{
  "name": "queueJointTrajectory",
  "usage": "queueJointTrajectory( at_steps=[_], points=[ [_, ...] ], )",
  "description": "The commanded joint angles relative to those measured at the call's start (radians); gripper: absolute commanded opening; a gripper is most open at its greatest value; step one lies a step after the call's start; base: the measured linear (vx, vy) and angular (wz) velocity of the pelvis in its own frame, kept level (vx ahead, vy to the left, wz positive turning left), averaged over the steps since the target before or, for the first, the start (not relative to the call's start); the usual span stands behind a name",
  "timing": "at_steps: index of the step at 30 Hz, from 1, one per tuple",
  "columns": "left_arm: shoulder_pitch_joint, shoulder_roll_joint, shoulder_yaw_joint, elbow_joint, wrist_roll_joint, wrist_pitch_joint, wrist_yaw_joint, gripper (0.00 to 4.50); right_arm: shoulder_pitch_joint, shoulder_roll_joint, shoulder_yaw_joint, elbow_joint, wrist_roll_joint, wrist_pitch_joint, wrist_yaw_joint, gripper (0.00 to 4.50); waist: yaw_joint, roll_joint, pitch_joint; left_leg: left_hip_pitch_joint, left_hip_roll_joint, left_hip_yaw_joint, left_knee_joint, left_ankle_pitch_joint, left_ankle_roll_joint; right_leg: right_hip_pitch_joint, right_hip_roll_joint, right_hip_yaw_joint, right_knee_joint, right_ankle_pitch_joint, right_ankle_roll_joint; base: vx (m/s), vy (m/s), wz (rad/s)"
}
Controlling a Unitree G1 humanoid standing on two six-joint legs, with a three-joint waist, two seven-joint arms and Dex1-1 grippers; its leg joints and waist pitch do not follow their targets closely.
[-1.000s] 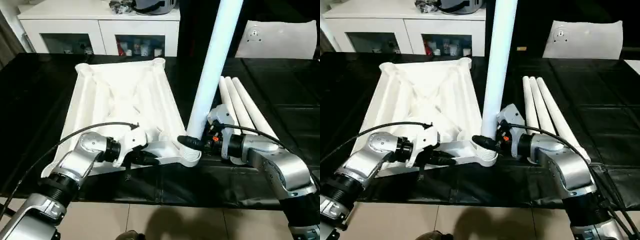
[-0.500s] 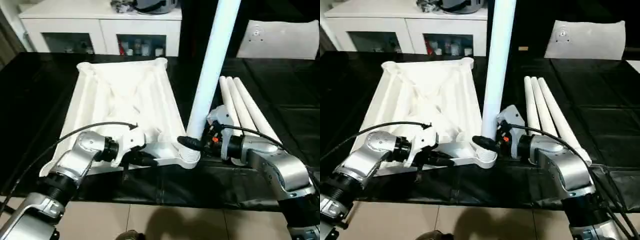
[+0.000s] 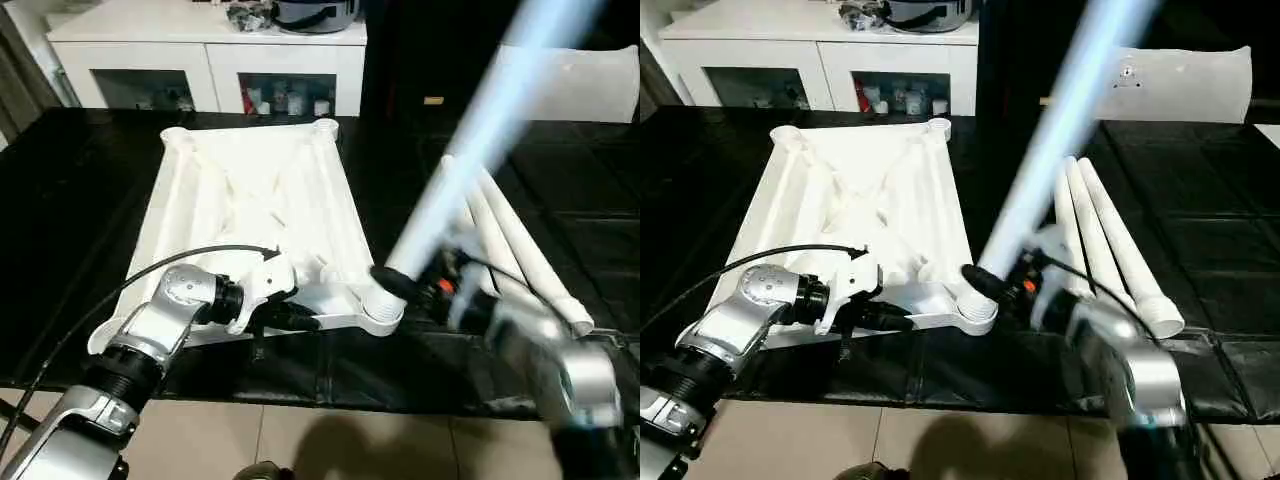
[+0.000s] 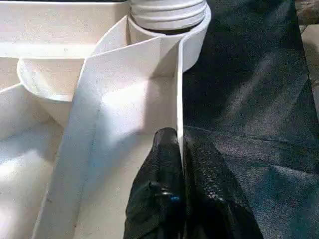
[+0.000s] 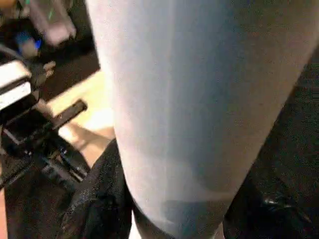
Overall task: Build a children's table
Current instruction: Insert table leg to table base
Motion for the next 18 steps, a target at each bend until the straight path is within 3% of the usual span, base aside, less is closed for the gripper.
queueJointTrajectory(
  at_steps=[1, 3, 4, 5, 6, 7, 9, 10, 11, 14, 15, 17, 18],
  points=[
    [-0.038, -0.021, 0.068, -0.012, -0.025, -0.005, 0.073, 0.00, 0.071, 0.007, 0.044, 0.062, -0.024, 0.023, -0.003, 1.89, -0.004, 0.005, -0.043, 0.049, 0.123, -0.080, -0.101, -0.599, -0.129, -0.014, -0.124, 0.064, -0.107, -0.442, -0.168, 0.000, 0.000, 0.00],
    [-0.044, -0.023, 0.067, -0.001, -0.017, -0.012, 0.082, 0.00, 0.102, 0.014, 0.040, 0.049, -0.029, -0.011, -0.007, 1.89, 0.001, 0.006, -0.043, 0.057, 0.122, -0.076, -0.101, -0.608, -0.129, -0.021, -0.125, 0.066, -0.113, -0.462, -0.156, 0.000, 0.000, 0.00],
    [-0.049, -0.024, 0.068, 0.005, -0.014, -0.014, 0.085, 0.00, 0.113, 0.018, 0.036, 0.043, -0.040, -0.038, -0.020, 1.89, 0.002, 0.020, -0.043, 0.053, 0.124, -0.079, -0.107, -0.612, -0.134, -0.014, -0.125, 0.064, -0.115, -0.448, -0.152, 0.000, 0.000, 0.00],
    [-0.054, -0.024, 0.069, 0.013, -0.011, -0.018, 0.089, 0.00, 0.122, 0.021, 0.033, 0.037, -0.051, -0.063, -0.026, 1.89, 0.001, 0.015, -0.044, 0.048, 0.124, -0.081, -0.111, -0.610, -0.133, -0.010, -0.122, 0.063, -0.112, -0.433, -0.151, 0.000, 0.000, 0.00],
    [-0.058, -0.026, 0.070, 0.018, -0.009, -0.020, 0.091, 0.00, 0.130, 0.019, 0.037, 0.029, -0.063, -0.084, -0.023, 1.89, 0.005, 0.024, -0.046, 0.049, 0.123, -0.081, -0.114, -0.608, -0.135, -0.011, -0.121, 0.061, -0.107, -0.403, -0.152, 0.000, 0.000, 0.00],
    [-0.060, -0.026, 0.071, 0.020, -0.007, -0.020, 0.092, 0.00, 0.133, 0.018, 0.038, 0.026, -0.069, -0.093, -0.021, 1.89, 0.002, 0.019, -0.044, 0.049, 0.123, -0.079, -0.115, -0.618, -0.135, -0.013, -0.119, 0.061, -0.109, -0.404, -0.153, 0.000, 0.000, 0.00],
    [-0.062, -0.026, 0.070, 0.019, -0.002, -0.020, 0.085, 0.00, 0.134, -0.004, 0.081, 0.016, -0.109, -0.124, -0.007, 1.89, 0.005, 0.023, -0.044, 0.053, 0.121, -0.076, -0.110, -0.615, -0.130, -0.016, -0.125, 0.064, -0.112, -0.430, -0.154, 0.000, 0.000, 0.00],
    [-0.065, -0.024, 0.065, 0.021, 0.003, -0.022, 0.081, 0.00, 0.126, -0.025, 0.117, 0.011, -0.134, -0.133, 0.011, 1.89, 0.006, 0.018, -0.044, 0.052, 0.122, -0.076, -0.111, -0.605, -0.126, -0.015, -0.125, 0.064, -0.114, -0.442, -0.148, 0.000, 0.000, 0.00],
    [-0.067, -0.023, 0.063, 0.022, 0.006, -0.024, 0.079, 0.00, 0.121, -0.039, 0.140, 0.008, -0.150, -0.138, 0.023, 1.89, 0.008, 0.020, -0.043, 0.052, 0.123, -0.076, -0.110, -0.602, -0.126, -0.015, -0.125, 0.064, -0.113, -0.447, -0.144, 0.000, 0.000, 0.00],
    [-0.071, -0.020, 0.058, 0.026, 0.014, -0.029, 0.079, 0.00, 0.111, -0.055, 0.169, 0.007, -0.170, -0.143, 0.042, 1.89, 0.007, 0.019, -0.043, 0.053, 0.123, -0.076, -0.111, -0.611, -0.123, -0.017, -0.125, 0.066, -0.114, -0.458, -0.141, 0.000, 0.000, 0.00],
    [-0.076, -0.011, 0.047, 0.030, 0.028, -0.041, 0.071, 0.00, 0.075, -0.073, 0.211, 0.025, -0.183, -0.136, 0.087, 1.89, 0.007, 0.009, -0.039, 0.051, 0.123, -0.076, -0.109, -0.605, -0.113, -0.018, -0.129, 0.066, -0.118, -0.481, -0.139, 0.000, 0.000, 0.00],
    [-0.075, -0.008, 0.043, 0.028, 0.033, -0.042, 0.068, 0.00, 0.064, -0.080, 0.224, 0.031, -0.187, -0.135, 0.102, 1.89, 0.002, 0.012, -0.037, 0.048, 0.121, -0.080, -0.109, -0.605, -0.109, -0.014, -0.130, 0.064, -0.117, -0.524, -0.127, 0.000, 0.000, 0.00],
    [-0.076, -0.008, 0.042, 0.028, 0.034, -0.044, 0.066, 0.00, 0.060, -0.080, 0.225, 0.034, -0.188, -0.136, 0.105, 1.89, 0.005, 0.014, -0.036, 0.055, 0.123, -0.077, -0.108, -0.620, -0.112, -0.024, -0.129, 0.066, -0.124, -0.550, -0.117, 0.000, 0.000, 0.00]
  ],
)
